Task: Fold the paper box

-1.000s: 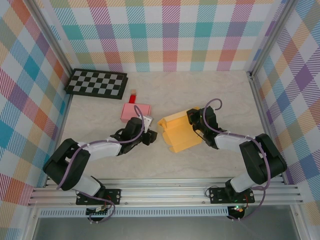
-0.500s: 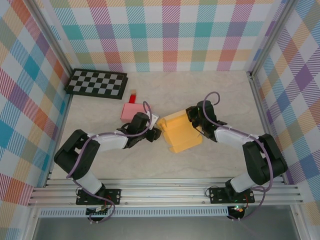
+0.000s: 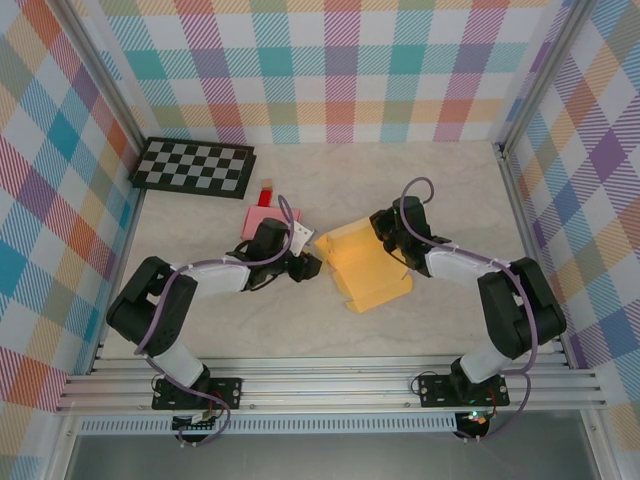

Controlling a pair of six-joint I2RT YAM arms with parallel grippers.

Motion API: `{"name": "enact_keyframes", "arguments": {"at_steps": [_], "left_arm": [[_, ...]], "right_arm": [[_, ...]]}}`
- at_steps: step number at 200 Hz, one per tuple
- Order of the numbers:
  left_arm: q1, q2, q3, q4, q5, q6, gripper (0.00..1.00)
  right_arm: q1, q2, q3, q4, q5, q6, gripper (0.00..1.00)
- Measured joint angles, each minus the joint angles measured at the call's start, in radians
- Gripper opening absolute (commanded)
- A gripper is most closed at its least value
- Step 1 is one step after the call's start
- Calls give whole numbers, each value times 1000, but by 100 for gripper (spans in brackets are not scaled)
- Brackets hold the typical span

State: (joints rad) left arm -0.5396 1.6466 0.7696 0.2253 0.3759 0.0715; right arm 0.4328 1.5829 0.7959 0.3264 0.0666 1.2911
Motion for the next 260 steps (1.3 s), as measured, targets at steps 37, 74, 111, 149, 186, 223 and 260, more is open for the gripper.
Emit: {"name": "enact_keyframes", "arguments": {"at_steps": [37, 74, 111, 149, 186, 223, 260], "left_arm": [[0, 44, 1, 16, 57, -34, 39], [0, 51, 1, 48, 93, -78, 39], [-1, 51, 2, 72, 107, -118, 39], [-26, 51, 2, 82, 109, -160, 39], [-75, 51, 8, 96, 100, -185, 39], [-108, 55, 21, 91, 71, -196, 39], [-121, 71, 64, 60, -2, -215, 42]], "right_arm": [[0, 50, -68, 192, 0, -21, 0], [1, 74, -97, 287, -1, -48, 0], [2, 74, -115, 348, 0, -74, 0], [8, 69, -166, 419, 15, -81, 0], [19, 56, -239, 528, 54, -108, 0], [21, 51, -258, 571, 65, -129, 0], [22, 22, -259, 571, 75, -157, 0]]}}
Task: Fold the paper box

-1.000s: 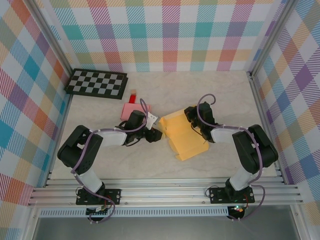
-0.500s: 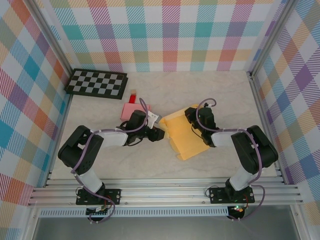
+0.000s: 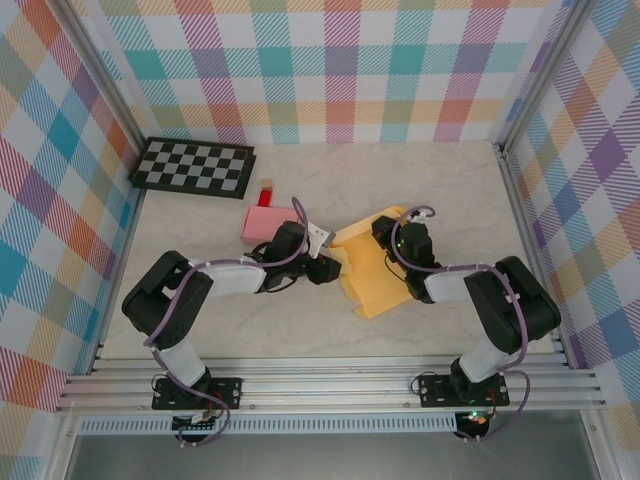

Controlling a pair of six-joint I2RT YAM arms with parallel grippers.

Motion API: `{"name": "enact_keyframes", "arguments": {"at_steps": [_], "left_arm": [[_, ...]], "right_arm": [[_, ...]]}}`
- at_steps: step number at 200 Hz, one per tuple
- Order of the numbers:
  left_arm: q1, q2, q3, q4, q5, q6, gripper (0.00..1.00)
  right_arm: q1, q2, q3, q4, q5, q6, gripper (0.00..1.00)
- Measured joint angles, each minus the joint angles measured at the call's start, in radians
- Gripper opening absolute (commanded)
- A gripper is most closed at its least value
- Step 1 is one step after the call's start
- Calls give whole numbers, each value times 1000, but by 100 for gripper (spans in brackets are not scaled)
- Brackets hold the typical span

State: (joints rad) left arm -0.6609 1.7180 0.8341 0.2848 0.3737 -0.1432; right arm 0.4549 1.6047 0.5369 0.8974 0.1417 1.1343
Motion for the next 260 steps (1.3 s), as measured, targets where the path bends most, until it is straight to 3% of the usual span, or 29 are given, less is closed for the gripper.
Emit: {"name": "enact_keyframes", "arguments": {"at_steps": [260], "left_arm": [[-77, 125, 162, -82, -262, -146, 46]], "right_arm": [[15, -51, -48, 3, 48, -44, 0]]}}
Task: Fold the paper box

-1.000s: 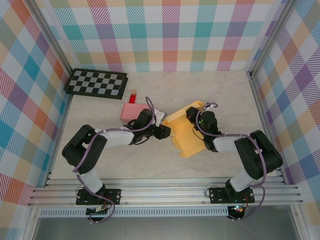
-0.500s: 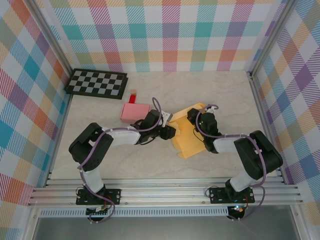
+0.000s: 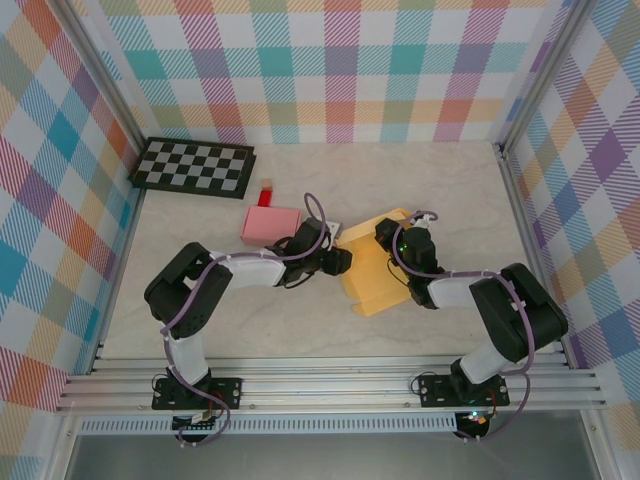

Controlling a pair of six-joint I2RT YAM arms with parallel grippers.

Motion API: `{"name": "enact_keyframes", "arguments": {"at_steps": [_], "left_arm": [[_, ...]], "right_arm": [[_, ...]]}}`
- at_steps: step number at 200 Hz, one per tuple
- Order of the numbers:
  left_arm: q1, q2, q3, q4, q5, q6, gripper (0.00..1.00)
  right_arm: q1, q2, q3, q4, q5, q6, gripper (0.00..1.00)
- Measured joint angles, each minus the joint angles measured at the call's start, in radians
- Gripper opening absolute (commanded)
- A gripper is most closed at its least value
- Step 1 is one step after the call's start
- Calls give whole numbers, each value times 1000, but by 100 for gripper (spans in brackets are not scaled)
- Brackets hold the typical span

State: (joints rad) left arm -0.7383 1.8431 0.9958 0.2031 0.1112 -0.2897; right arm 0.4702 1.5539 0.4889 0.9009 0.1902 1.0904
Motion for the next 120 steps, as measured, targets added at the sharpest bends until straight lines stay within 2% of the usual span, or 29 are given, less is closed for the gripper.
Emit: {"name": "enact_keyframes", "arguments": {"at_steps": [55, 66, 87, 120], "left_arm": [[-20, 13, 32, -43, -91, -14, 38], [-25, 21, 49, -62, -119, -12, 31], [-33, 41, 91, -108, -193, -13, 10], [-46, 89, 193, -214, -375, -32, 1]], "right_arm": [[3, -7, -2, -3, 0, -4, 0], [3, -10, -2, -4, 1, -4, 0], [6, -21, -3, -9, 14, -4, 0], [35, -63, -10, -81, 51, 0, 0]]}}
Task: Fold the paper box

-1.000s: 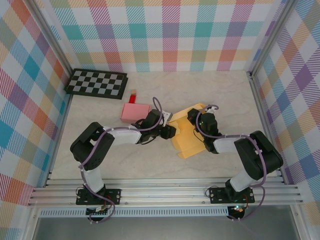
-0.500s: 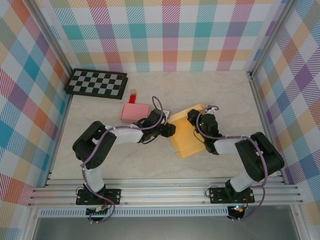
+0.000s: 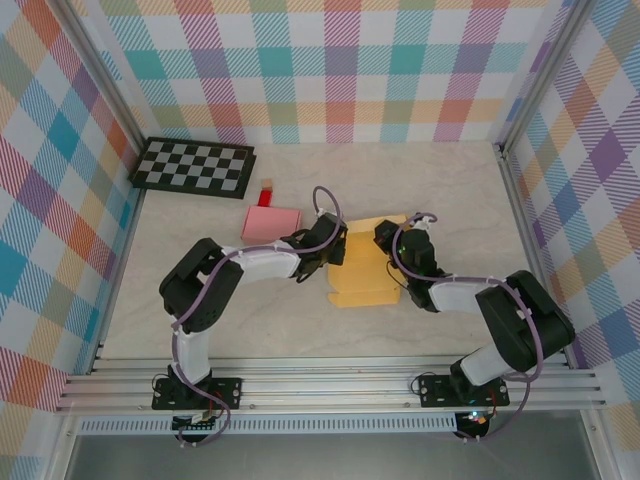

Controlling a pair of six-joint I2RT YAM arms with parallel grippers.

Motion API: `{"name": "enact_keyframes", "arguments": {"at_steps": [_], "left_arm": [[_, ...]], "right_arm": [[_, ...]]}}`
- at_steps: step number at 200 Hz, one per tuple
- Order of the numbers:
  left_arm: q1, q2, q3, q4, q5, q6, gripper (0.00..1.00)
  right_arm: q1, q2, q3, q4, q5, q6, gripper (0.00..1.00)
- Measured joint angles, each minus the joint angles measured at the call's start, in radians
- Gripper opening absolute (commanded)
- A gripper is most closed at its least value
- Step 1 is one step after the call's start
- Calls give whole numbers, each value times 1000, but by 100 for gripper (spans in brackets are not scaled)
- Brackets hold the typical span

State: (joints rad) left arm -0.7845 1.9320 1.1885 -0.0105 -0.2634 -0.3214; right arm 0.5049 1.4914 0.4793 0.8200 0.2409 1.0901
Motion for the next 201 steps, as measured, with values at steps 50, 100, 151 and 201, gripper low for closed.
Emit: {"name": "enact_keyframes", "arguments": {"at_steps": [50, 100, 151, 201], "left_arm": [[-46, 40, 77, -103, -166, 58, 0], [-53, 37, 21, 6, -202, 195, 0], [-50, 24, -28, 97, -217, 282, 0], [-48, 24, -39, 124, -218, 303, 0]], "right_arm": [[17, -88, -4, -205, 66, 65, 4], [23, -208, 77, -557, 53, 103, 23], [23, -310, 241, -897, 8, 98, 27], [6, -172, 469, -1065, 8, -18, 25]]}}
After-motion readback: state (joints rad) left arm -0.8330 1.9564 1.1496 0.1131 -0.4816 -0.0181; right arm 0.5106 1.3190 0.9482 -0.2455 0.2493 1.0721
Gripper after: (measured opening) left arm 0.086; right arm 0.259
